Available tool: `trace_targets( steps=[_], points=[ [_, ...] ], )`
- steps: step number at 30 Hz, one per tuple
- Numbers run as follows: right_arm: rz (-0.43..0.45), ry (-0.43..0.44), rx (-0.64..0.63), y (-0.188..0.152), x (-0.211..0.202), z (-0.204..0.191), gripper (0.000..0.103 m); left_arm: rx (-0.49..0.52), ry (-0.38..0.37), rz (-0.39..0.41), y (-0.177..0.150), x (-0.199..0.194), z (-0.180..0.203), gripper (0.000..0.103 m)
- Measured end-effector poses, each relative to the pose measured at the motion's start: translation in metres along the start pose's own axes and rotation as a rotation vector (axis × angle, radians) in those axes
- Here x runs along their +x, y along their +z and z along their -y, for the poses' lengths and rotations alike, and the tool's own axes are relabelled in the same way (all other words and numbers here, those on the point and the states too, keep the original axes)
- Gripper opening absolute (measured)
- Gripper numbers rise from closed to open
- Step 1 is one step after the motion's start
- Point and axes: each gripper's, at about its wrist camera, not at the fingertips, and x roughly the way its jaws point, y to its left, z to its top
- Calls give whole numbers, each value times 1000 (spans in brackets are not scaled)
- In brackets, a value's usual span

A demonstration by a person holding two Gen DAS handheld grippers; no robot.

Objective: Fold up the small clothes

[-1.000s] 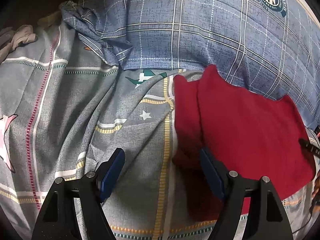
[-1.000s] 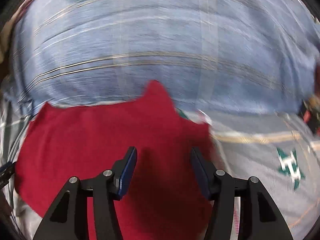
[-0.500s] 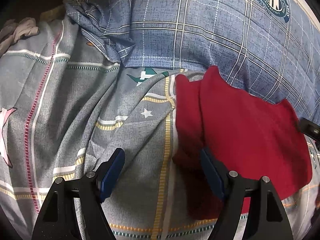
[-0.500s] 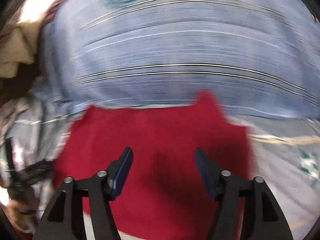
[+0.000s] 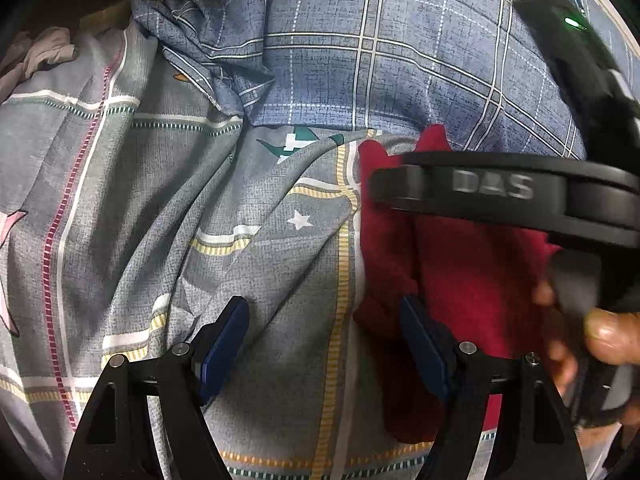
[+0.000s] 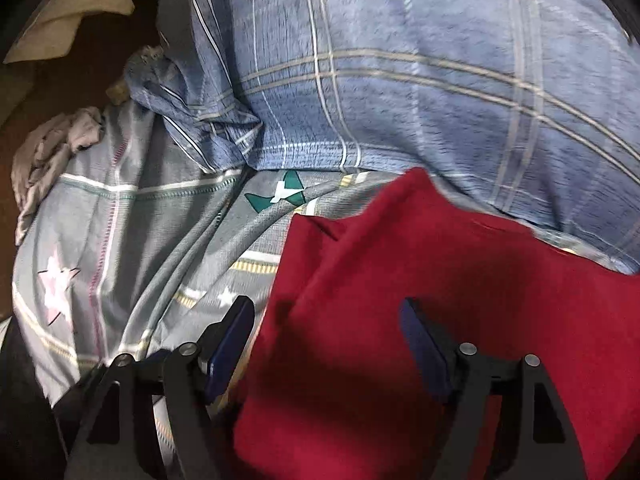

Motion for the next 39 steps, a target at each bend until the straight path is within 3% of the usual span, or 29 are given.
trace_targets(
  steps=[4,9,11,12,16,19,24,28,32,39],
  points=[
    [-17,-27,-37,9,17,-10,89,-13,-14,-10,2,2,-3,78],
    [-33,-86,-79,16,36,-12,88,-64,-106,-45,7,6,-15,78],
    [-7,-115,-71,16,35,-7,69,-82,-139,-49,10,7,-19,78],
    [4,-107,-60,15,32,-1,44,-82,-145,-47,10,7,-19,78],
    [40,-2,-28,11,17,13,21,-86,-199,-21,10,4,-18,78],
    [80,52,0,7,-2,21,18,-91,-267,-18,8,4,-17,78],
    [110,80,16,8,-16,30,17,-63,-284,8,5,8,-11,78],
    [120,87,27,9,-23,31,16,-78,-383,-29,9,10,-10,77],
    [124,84,33,9,-28,36,16,-56,-471,11,11,-3,-18,78],
    [109,109,33,12,-25,38,16,-28,-536,-34,14,2,-24,87]
  ],
)
